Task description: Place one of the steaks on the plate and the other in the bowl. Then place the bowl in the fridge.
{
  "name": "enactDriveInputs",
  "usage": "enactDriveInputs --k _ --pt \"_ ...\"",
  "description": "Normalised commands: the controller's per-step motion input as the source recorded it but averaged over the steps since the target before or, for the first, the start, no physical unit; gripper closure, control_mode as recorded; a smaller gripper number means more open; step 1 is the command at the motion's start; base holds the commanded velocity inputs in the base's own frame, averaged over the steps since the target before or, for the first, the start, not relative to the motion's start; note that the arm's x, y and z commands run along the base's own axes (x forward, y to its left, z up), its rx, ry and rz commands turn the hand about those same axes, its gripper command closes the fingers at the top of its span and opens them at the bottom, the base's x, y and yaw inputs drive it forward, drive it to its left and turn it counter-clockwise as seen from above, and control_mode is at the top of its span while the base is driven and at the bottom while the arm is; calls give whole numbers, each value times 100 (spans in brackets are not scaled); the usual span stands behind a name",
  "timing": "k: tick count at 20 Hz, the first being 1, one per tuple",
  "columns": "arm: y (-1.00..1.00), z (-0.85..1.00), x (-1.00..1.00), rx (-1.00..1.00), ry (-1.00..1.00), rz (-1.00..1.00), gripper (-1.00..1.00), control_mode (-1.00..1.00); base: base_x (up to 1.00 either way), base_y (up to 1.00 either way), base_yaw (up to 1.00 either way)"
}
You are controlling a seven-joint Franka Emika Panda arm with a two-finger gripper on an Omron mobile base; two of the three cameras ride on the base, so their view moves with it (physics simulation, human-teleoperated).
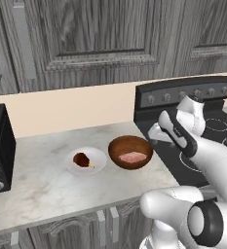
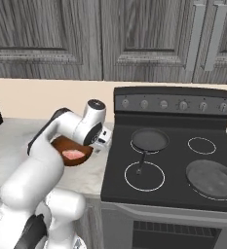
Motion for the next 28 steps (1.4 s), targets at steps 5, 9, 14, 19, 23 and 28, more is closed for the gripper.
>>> enactDriveInputs --k 5,9,14,19,23,28 --pt "5 -33 59 0 0 0 -100 -100 0 0 0" --pt "8 -40 46 -1 0 0 -100 -100 0 0 0" --pt "4 -41 39 -2 0 0 -100 -100 0 0 0" --pt "10 -41 18 -2 0 0 -100 -100 0 0 0" --pt "9 -41 12 -2 7 0 -100 -100 0 0 0" --pt "4 -23 3 0 6 0 -100 -100 0 0 0"
